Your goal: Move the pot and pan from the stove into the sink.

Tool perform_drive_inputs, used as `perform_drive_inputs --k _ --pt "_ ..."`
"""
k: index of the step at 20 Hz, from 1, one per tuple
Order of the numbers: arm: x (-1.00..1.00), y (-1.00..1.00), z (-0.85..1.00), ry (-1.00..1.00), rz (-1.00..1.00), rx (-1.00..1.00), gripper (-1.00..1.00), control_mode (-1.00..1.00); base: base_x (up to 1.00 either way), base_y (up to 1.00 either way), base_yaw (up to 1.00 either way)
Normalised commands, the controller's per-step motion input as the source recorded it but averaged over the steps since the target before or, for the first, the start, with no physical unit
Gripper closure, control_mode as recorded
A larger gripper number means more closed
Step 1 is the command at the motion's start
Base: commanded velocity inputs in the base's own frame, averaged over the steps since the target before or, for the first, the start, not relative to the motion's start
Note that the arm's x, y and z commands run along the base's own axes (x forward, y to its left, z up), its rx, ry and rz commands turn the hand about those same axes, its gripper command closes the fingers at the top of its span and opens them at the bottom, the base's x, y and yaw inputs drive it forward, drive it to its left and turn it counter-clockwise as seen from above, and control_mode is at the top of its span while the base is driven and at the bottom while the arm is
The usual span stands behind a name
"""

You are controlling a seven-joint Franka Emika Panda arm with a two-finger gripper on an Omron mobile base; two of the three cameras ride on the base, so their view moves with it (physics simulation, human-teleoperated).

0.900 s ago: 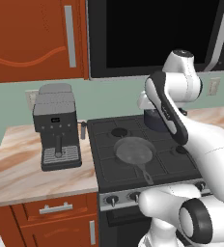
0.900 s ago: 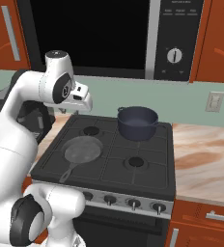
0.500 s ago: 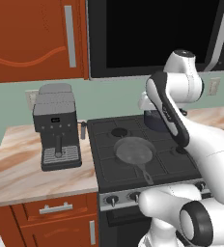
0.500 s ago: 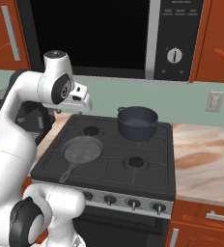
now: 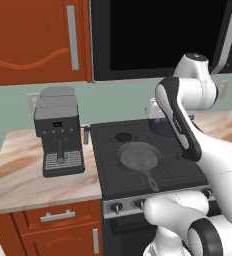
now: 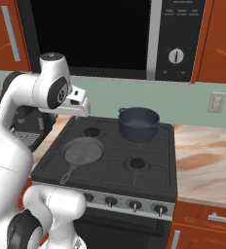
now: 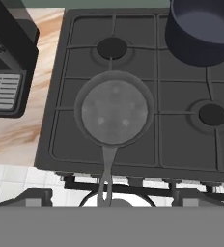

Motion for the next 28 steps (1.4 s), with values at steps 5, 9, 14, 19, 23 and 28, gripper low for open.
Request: perform_drive_inputs --k 5,9,14,19,23,28 --pt "-0.34 0.00 0.00 0.00 0.01 0.00 -1.00 -1.00 0.00 0.00 0.00" --pt "-0.41 0.00 0.00 0.00 0.01 0.00 -1.00 -1.00 0.00 0.00 0.00" --pt "-0.42 0.00 0.00 0.00 0.01 0.00 -1.00 -1.00 0.00 0.00 0.00" --pt "-0.37 0.00 0.00 0.00 0.02 0.00 -1.00 -1.00 0.00 0.00 0.00" --pt "-0.02 0.00 0.00 0.00 0.00 0.00 -1.00 -1.00 0.00 0.00 0.00" --pt "0.00 0.00 -0.11 0.02 0.00 0.00 -1.00 -1.00 0.00 0.00 0.00"
